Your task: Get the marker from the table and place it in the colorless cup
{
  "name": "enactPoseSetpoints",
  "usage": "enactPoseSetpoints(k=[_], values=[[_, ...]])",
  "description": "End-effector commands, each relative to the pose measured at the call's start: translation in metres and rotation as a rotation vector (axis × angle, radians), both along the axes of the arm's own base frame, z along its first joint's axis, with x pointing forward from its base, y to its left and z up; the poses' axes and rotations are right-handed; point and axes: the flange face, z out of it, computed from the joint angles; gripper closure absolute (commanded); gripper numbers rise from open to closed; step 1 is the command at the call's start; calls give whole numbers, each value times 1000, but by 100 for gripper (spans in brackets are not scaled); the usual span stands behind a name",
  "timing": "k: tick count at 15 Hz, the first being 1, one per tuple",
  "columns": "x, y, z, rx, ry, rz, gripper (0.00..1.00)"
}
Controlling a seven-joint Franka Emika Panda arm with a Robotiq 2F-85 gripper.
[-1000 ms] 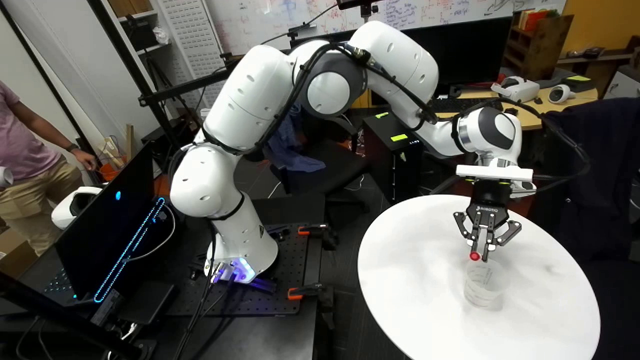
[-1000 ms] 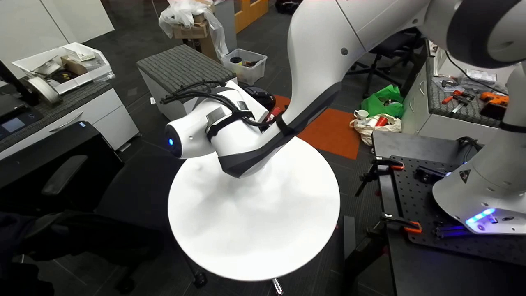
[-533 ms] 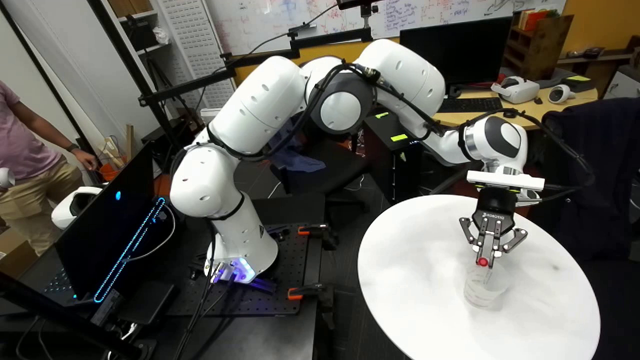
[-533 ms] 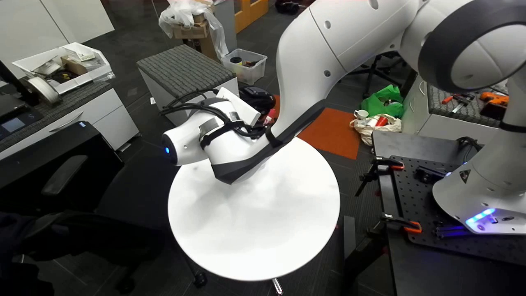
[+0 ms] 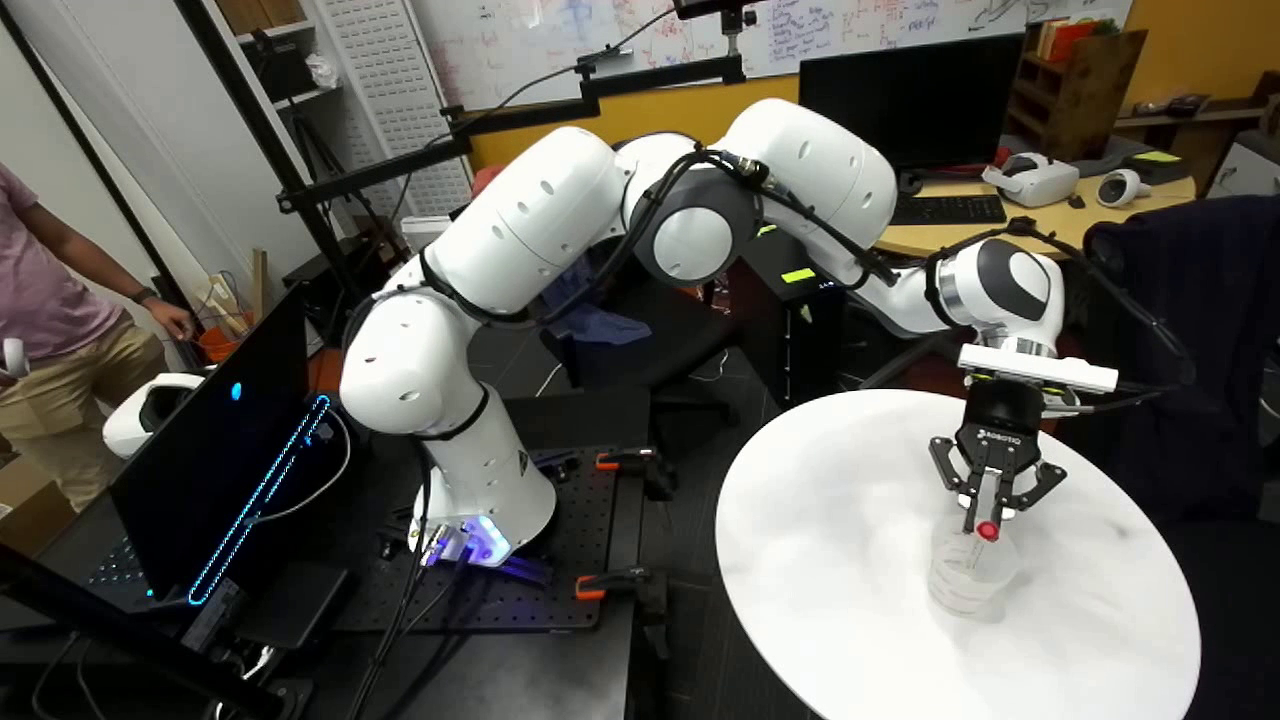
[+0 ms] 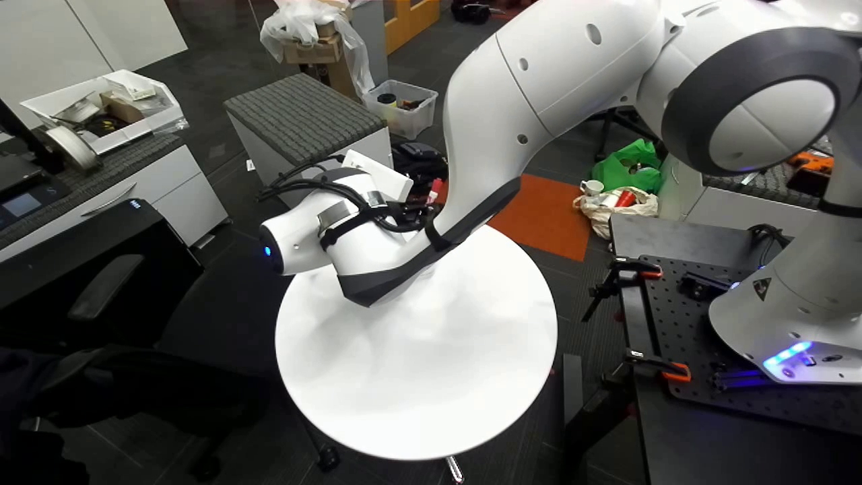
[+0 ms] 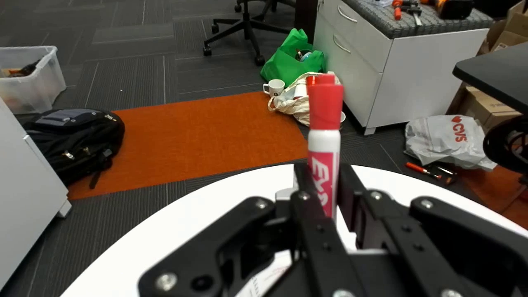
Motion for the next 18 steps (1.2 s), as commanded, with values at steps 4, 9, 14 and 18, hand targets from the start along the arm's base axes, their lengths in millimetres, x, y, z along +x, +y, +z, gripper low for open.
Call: enactPoseSetpoints(k=[4,9,14,18], values=[[7,1,-4,19,138,40,95],[9,3,-10,21,166,44,54],[11,5,-12,14,167,38,19],[11,7,-5,-8,150,25,0]])
